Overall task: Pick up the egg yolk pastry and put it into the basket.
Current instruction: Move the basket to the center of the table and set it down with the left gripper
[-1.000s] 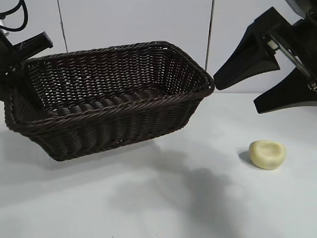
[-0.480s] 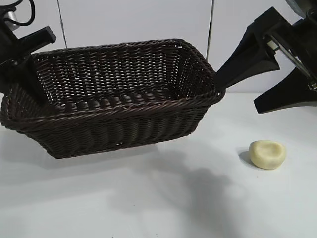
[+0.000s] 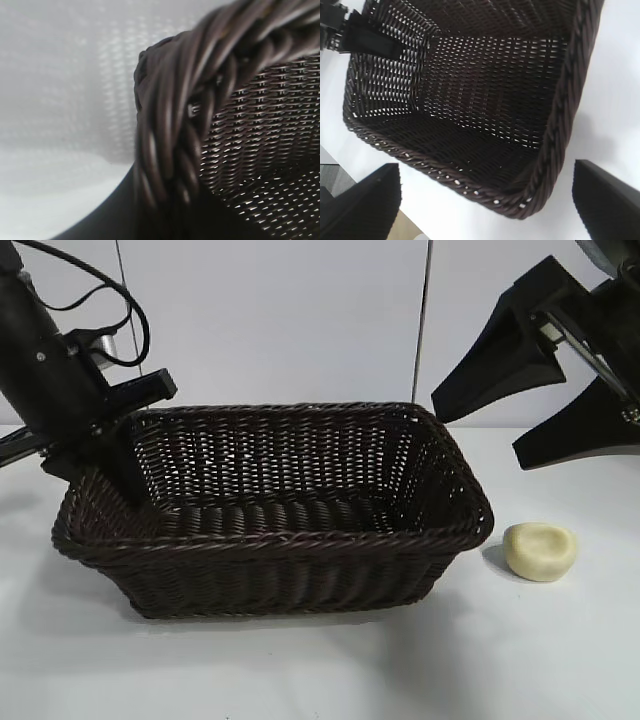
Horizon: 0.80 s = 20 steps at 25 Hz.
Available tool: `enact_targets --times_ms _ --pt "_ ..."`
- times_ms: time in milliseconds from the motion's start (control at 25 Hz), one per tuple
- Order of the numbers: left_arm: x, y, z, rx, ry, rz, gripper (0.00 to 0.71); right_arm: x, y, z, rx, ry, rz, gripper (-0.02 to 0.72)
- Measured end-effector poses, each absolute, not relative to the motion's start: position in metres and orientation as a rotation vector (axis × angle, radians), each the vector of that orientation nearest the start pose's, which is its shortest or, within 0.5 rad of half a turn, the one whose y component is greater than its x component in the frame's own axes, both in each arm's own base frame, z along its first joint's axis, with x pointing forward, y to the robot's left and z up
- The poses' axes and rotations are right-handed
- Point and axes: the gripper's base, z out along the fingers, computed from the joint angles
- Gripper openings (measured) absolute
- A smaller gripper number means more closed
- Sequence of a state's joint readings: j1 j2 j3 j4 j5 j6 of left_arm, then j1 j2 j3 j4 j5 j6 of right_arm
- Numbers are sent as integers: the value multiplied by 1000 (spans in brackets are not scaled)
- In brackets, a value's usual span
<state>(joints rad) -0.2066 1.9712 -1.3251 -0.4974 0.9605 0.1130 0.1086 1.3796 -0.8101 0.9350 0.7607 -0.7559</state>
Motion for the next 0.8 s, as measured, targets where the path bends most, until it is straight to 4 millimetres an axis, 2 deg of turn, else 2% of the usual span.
enact_targets --times_ms 800 --pt "367 -115 168 181 2995 -601 97 251 78 247 -336 2487 799 663"
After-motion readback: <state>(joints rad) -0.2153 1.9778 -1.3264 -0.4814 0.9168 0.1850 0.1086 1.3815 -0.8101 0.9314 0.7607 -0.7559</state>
